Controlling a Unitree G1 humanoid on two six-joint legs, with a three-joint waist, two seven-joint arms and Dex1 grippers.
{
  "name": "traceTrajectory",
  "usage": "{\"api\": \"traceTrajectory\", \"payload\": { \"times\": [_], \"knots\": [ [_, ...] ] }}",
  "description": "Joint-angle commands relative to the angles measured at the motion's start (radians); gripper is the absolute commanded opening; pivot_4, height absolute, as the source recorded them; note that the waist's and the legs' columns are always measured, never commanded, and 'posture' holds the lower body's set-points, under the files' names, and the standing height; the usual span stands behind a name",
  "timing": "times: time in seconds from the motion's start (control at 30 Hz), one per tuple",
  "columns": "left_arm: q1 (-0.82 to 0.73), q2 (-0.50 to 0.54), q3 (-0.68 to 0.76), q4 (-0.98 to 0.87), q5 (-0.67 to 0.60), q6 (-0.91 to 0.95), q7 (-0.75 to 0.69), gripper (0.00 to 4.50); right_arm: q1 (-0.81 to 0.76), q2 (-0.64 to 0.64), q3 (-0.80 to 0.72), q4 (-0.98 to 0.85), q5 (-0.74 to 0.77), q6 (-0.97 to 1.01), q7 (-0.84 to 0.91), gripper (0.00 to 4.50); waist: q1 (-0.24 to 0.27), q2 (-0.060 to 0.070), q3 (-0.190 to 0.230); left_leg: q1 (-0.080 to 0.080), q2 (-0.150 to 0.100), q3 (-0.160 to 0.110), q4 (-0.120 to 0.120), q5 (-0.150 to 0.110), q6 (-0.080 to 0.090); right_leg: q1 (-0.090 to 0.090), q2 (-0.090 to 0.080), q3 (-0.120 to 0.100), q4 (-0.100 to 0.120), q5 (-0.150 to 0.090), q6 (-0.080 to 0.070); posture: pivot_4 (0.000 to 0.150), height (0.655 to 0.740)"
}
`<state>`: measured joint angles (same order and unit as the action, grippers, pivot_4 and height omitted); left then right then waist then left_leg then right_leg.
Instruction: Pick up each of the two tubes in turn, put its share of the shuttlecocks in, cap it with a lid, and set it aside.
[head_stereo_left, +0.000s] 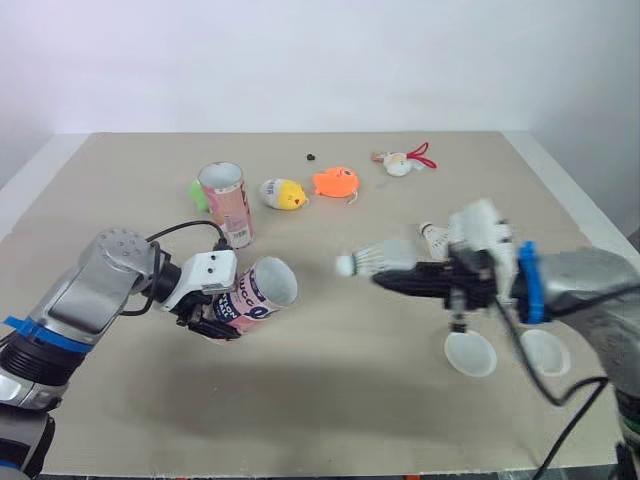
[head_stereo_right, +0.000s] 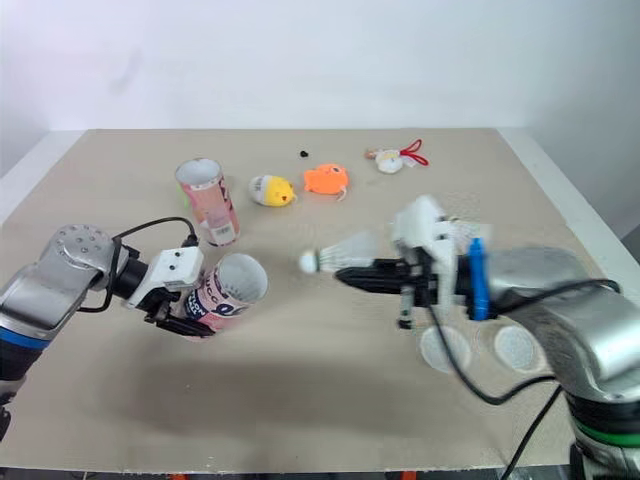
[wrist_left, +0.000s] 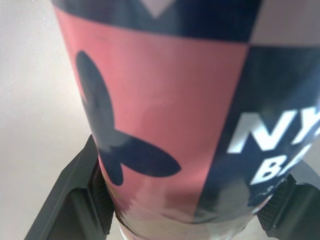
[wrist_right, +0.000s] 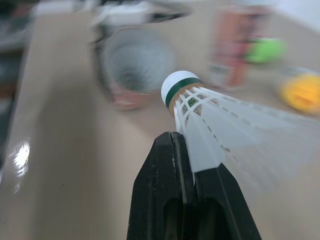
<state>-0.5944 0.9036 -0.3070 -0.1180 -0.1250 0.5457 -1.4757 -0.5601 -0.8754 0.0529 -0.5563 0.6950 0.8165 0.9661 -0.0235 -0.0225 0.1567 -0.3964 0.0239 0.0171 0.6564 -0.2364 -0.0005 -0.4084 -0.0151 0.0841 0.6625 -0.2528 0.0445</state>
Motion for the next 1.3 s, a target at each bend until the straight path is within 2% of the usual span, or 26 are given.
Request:
{"api": "traceTrajectory", "payload": {
  "times": [0.03,0.2,0.5,0.53,0.57,0.7,0.77,0.8,0.83,0.93,1.0,1.1,1.23,1.3],
  "knots": [
    [-0.001,-0.022,-0.049,0.013,0.006,-0.004,-0.010,3.18,-0.185,0.049,0.167,0.085,-0.111,-0.058,0.081,0.05,0.003,0.000,0.000,-0.001,-0.001,0.000,0.000,0.000,0.000,-0.001,0.000,0.000,0.000,0.000,0.000,0.150,0.7400],
    [0.005,-0.017,-0.043,0.010,0.010,-0.005,-0.010,3.18,-0.307,0.113,0.274,0.171,-0.176,-0.106,0.168,0.05,0.005,0.000,0.000,-0.006,-0.004,-0.005,0.001,0.000,0.000,-0.002,-0.005,-0.005,0.000,-0.001,0.006,0.150,0.7400],
    [0.021,-0.005,-0.029,-0.004,0.007,0.001,-0.006,3.18,-0.368,0.188,0.367,0.226,-0.239,-0.135,0.275,0.05,0.002,0.000,0.000,-0.008,-0.007,-0.015,0.002,-0.001,0.002,-0.001,-0.008,-0.010,0.001,0.001,0.001,0.150,0.7400],
    [0.021,-0.005,-0.029,-0.004,0.007,0.001,-0.006,3.18,-0.380,0.205,0.371,0.242,-0.242,-0.134,0.278,0.69,0.001,0.000,0.000,-0.008,-0.007,-0.015,0.002,-0.001,0.002,-0.001,-0.008,-0.010,0.001,0.000,0.000,0.150,0.7400],
    [0.021,-0.005,-0.029,-0.004,0.008,0.001,-0.006,3.18,-0.393,0.224,0.375,0.259,-0.245,-0.132,0.279,0.87,0.001,0.000,0.000,-0.008,-0.007,-0.015,0.002,-0.001,0.002,-0.001,-0.008,-0.010,0.002,0.000,0.000,0.150,0.7400],
    [0.021,-0.006,-0.029,-0.003,0.009,-0.001,-0.004,3.18,-0.425,0.275,0.367,0.298,-0.248,-0.127,0.292,2.79,0.001,0.001,0.000,-0.008,-0.007,-0.016,0.003,-0.001,0.002,-0.001,-0.007,-0.012,0.003,0.000,-0.001,0.150,0.7400],
    [0.021,-0.004,-0.029,-0.007,0.008,0.001,-0.003,3.18,-0.438,0.291,0.326,0.300,-0.198,-0.102,0.309,3.80,0.001,0.001,0.000,-0.008,-0.007,-0.017,0.003,-0.001,0.002,0.000,-0.007,-0.013,0.003,0.000,-0.002,0.150,0.7400],
    [0.021,-0.004,-0.028,-0.008,0.007,0.001,-0.003,3.18,-0.438,0.289,0.304,0.298,-0.177,-0.092,0.320,4.22,0.001,0.001,0.000,-0.008,-0.007,-0.017,0.003,-0.001,0.002,0.000,-0.007,-0.013,0.003,0.000,-0.002,0.150,0.7400],
    [0.021,-0.003,-0.029,-0.009,0.008,0.002,-0.003,3.18,-0.434,0.283,0.284,0.297,-0.161,-0.086,0.326,4.37,0.001,0.001,0.000,-0.008,-0.007,-0.018,0.003,-0.001,0.002,0.000,-0.007,-0.013,0.003,0.000,-0.002,0.150,0.7400],
    [0.021,-0.002,-0.029,-0.012,0.007,0.003,-0.004,3.18,-0.427,0.270,0.250,0.303,-0.138,-0.069,0.327,4.37,0.001,0.001,0.000,-0.008,-0.008,-0.019,0.003,-0.001,0.002,0.000,-0.008,-0.013,0.003,0.000,-0.001,0.150,0.7400],
    [0.021,-0.002,-0.029,-0.010,0.007,0.001,-0.004,3.18,-0.412,0.253,0.177,0.307,-0.091,-0.039,0.316,4.37,0.001,0.001,0.000,-0.008,-0.008,-0.019,0.003,-0.001,0.002,0.000,-0.008,-0.013,0.003,0.000,-0.002,0.150,0.7400],
    [0.020,-0.001,-0.029,-0.008,0.008,-0.001,-0.006,3.18,-0.408,0.265,0.111,0.327,-0.066,0.008,0.238,4.37,0.001,0.001,0.000,-0.008,-0.008,-0.020,0.003,-0.001,0.002,0.000,-0.008,-0.014,0.003,0.000,-0.002,0.150,0.7400],
    [0.018,-0.002,-0.031,-0.007,0.008,-0.001,-0.006,3.18,-0.385,0.285,0.148,0.332,-0.103,0.036,0.169,3.26,0.000,0.001,0.000,-0.008,-0.007,-0.020,0.003,-0.001,0.002,0.000,-0.007,-0.014,0.003,0.001,-0.002,0.150,0.7400],
    [0.017,-0.002,-0.032,-0.006,0.008,0.000,-0.005,3.18,-0.370,0.295,0.189,0.312,-0.113,0.034,0.171,2.33,0.000,0.001,0.000,-0.008,-0.008,-0.020,0.003,-0.001,0.002,0.000,-0.007,-0.014,0.003,0.000,-0.002,0.150,0.7400]
  ]
}}
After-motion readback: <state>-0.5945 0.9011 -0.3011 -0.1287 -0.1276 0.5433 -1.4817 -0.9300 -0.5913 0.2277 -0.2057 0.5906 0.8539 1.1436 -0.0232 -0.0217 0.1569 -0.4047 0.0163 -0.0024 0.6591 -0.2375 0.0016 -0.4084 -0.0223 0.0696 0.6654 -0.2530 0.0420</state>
